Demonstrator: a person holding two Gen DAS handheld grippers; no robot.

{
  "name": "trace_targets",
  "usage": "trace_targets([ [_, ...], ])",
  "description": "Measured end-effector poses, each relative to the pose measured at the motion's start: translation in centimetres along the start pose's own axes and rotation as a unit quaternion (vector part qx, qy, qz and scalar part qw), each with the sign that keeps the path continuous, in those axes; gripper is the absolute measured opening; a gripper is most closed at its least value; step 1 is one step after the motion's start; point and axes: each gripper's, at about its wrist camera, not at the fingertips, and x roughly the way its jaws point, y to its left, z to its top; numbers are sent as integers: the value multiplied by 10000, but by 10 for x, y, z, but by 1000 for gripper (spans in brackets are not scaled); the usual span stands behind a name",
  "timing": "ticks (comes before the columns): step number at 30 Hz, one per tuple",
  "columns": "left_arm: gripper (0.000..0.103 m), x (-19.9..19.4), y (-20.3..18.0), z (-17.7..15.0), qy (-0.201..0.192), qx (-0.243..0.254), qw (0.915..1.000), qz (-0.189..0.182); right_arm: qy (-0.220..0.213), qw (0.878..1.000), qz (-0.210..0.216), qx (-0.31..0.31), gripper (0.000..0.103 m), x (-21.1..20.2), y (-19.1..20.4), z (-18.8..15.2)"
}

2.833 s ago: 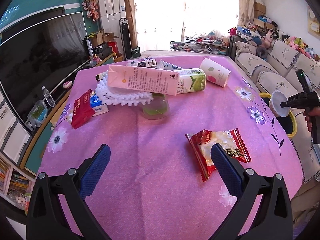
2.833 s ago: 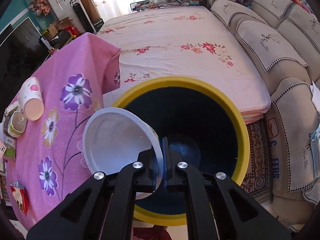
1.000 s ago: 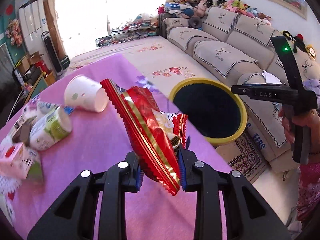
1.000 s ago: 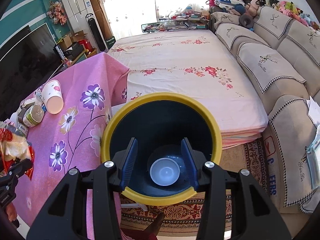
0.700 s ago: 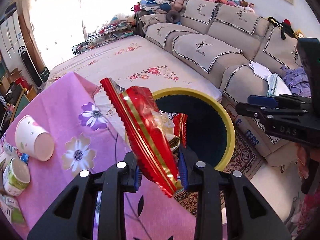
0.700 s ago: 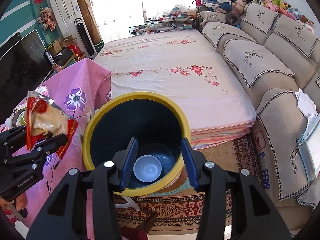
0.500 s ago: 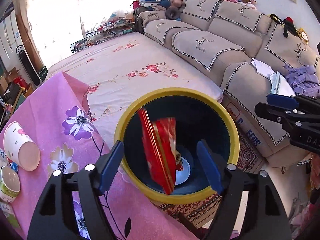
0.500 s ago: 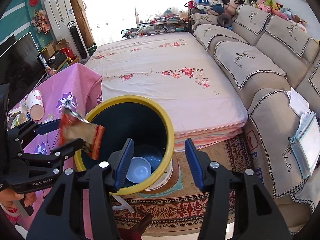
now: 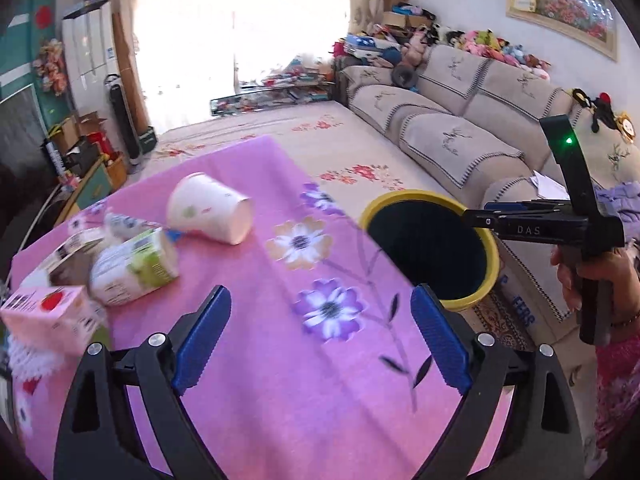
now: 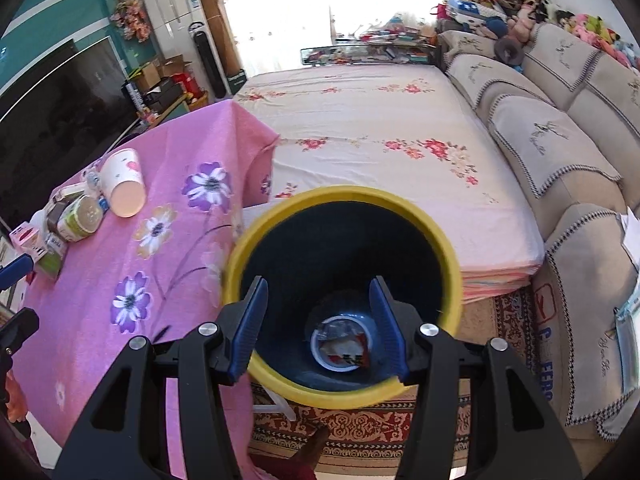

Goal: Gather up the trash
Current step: 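Grasp the white paper cup with the right tool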

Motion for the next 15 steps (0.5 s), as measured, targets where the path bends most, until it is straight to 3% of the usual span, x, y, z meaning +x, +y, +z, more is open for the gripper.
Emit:
trace_targets([
  [6, 95, -52, 81, -52, -4, -579, 9954, 769, -54, 9924, 912, -829, 52, 27, 100, 24],
  [9, 95, -66, 107, -75, -69, -840, 9922, 913, -145, 9831, 1338, -1243, 63, 42, 146, 39],
  [12, 96, -73, 123, -94, -41, -1066, 9897, 951, -330, 9750, 1464, -1638, 72, 57, 182, 55],
  [15, 96, -78, 135, -106, -9, -1184, 9882, 973, -337, 9718, 1274, -1958, 75, 80, 206, 69],
])
